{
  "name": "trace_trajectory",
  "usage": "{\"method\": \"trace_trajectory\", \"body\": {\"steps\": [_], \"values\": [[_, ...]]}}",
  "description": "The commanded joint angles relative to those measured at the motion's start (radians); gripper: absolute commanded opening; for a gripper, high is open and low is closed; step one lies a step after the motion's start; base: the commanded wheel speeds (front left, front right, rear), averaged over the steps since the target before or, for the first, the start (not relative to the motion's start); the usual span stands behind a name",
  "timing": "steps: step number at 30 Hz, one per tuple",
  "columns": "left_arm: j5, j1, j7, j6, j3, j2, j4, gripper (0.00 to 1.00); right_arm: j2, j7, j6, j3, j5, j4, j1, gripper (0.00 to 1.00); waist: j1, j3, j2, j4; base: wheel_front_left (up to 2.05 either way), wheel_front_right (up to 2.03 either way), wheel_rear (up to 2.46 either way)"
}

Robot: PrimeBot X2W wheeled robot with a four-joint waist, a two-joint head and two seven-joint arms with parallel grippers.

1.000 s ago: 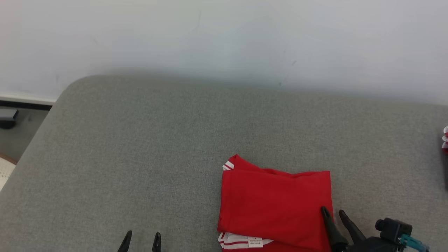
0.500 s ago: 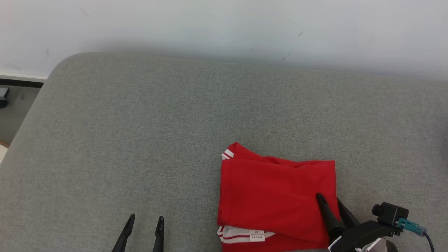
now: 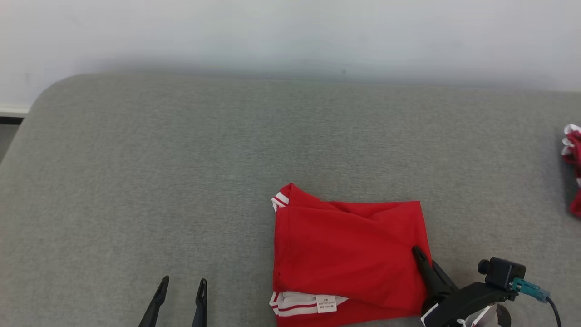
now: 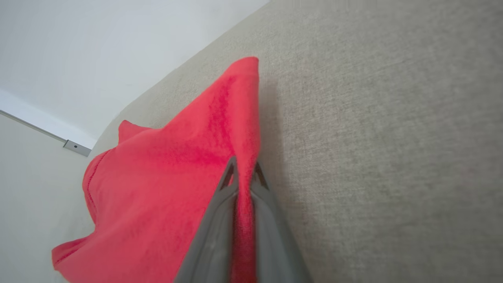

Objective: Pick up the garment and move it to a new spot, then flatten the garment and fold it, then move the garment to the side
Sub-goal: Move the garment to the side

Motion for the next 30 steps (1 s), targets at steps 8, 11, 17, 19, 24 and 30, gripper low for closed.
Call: {"method": "trace_trajectory", "body": {"steps": [8,11,17,19,24,30], "values": [[0.004,-0.008,-0.002,-0.002,0.001,0.020,-0.017,1.00,0.003,-0.001,-0.003,-0.050,-0.132,-0.069,0.012,0.00,-0.0001,0.015,0.0000,-0.156,0.00,0.00,0.00],[0.004,-0.009,-0.002,-0.001,-0.002,0.028,-0.022,1.00,0.010,-0.001,-0.003,-0.066,-0.169,-0.092,0.022,0.00,-0.0001,0.021,0.0000,-0.209,0.00,0.00,0.00],[0.007,-0.005,-0.002,-0.001,0.001,0.043,-0.031,1.00,0.029,0.000,-0.003,-0.083,-0.223,-0.131,0.035,0.00,-0.0001,0.030,0.0000,-0.312,0.00,0.00,0.00],[0.008,-0.006,-0.002,-0.001,0.000,0.048,-0.038,1.00,0.034,-0.001,-0.003,-0.085,-0.237,-0.141,0.037,0.00,-0.0001,0.035,0.0000,-0.345,0.00,0.00,0.00],[0.012,-0.005,-0.002,-0.001,-0.004,0.063,-0.051,1.00,0.047,-0.001,-0.003,-0.090,-0.260,-0.165,0.042,0.00,-0.0001,0.045,0.0000,-0.418,0.00,0.00,0.00],[0.015,-0.011,-0.002,-0.001,-0.011,0.081,-0.062,1.00,0.057,-0.001,-0.003,-0.091,-0.274,-0.183,0.046,0.00,-0.0001,0.063,0.0000,-0.482,0.00,0.00,0.00]]}}
